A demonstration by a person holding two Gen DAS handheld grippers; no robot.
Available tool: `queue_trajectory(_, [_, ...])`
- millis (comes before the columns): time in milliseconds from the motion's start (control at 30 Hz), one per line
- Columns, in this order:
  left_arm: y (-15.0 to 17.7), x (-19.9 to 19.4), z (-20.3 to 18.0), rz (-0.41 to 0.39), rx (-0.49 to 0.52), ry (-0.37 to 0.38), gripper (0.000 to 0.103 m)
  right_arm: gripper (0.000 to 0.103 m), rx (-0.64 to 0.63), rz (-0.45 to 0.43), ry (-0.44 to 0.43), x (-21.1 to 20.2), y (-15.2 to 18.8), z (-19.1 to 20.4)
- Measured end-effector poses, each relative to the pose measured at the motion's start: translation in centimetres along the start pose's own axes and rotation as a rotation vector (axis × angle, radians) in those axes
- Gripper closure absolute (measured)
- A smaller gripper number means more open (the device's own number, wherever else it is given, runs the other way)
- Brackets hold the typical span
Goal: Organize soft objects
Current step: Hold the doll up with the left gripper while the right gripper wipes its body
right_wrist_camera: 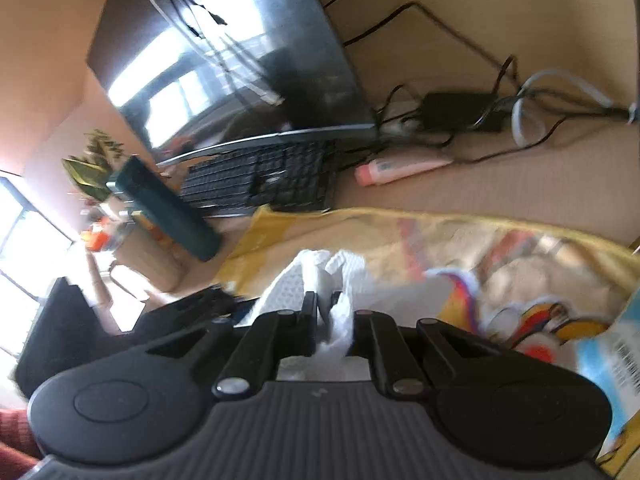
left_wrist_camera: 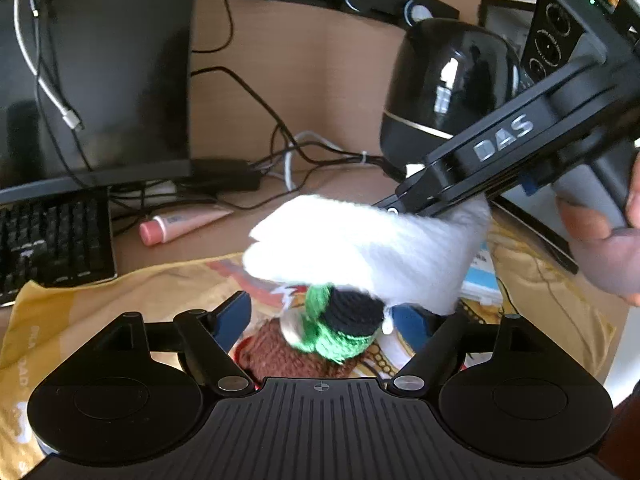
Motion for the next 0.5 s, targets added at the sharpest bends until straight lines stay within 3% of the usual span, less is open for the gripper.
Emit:
queue_trajectory(167, [0.5,-0.3,-0.7,0.019,0.007,0.039,0.02,0.093,0.05,-0.038,-0.065,-1.0,-1.0,0.9])
queue_trajectory(367, [2.6,-1.3,-3.0,0.075,0.058,0.123,0.021,0.094,0.052,-0.137,-0.065,-2.3,-4.3,0.8])
queue_trajectory(500, [3.5,-1.5,-3.6,0.092,0.065,0.135,0.02,0.093,-0.005,-0.053,-0.018,-0.8,-2.1,0.0])
Point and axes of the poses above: each gripper's, at about its wrist camera, not at the fingertips, and x roughly the way its jaws point, z to its left, y to its underside, the point moved 10 cm from there along x, roughly the way its jaws point, and after that the axes turned 10 degrees about -z, right-handed, at the moved point
